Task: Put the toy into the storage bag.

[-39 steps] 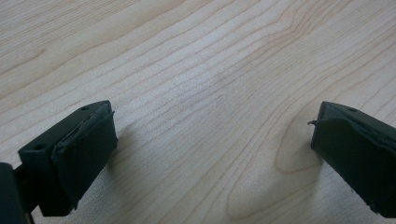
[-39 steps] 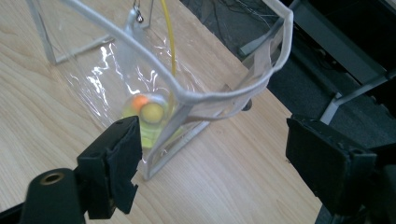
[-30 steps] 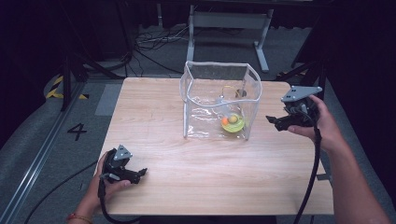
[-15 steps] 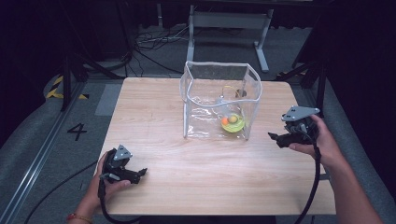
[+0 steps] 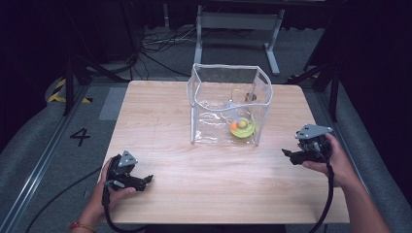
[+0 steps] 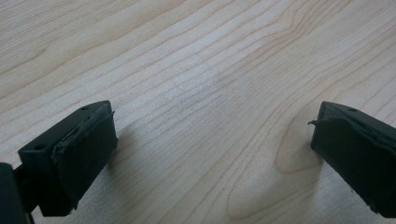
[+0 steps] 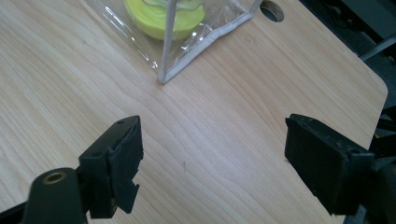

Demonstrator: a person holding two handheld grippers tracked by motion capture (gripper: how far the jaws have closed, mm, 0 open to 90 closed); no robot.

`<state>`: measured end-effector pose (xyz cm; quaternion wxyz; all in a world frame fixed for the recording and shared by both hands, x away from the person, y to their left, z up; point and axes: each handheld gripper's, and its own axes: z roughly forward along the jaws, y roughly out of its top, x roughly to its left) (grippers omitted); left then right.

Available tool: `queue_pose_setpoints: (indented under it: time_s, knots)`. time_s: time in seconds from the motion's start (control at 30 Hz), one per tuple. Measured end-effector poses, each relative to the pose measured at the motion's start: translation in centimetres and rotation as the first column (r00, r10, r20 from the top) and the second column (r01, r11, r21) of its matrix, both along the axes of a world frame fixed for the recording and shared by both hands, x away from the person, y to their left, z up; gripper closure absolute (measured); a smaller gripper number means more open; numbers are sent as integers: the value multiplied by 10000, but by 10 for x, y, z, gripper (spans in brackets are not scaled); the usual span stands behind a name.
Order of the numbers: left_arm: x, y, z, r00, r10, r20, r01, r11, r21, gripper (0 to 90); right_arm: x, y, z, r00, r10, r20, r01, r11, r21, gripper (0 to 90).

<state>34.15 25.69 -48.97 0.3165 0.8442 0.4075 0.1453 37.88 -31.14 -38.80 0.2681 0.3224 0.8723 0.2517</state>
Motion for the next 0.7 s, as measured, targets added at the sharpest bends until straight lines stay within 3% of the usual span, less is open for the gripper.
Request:
queue_pose_setpoints:
  time_s: [0.47,0.7]
  knots:
    - [0,0,0,10000,-4,-14,4,10000,0,5,-17,-17,-37,9998,16,-176,-13,9999,156,200]
    - [0,0,0,10000,1,2,-1,10000,1,5,-26,-32,-58,9998,-5,-194,19,9975,702,203]
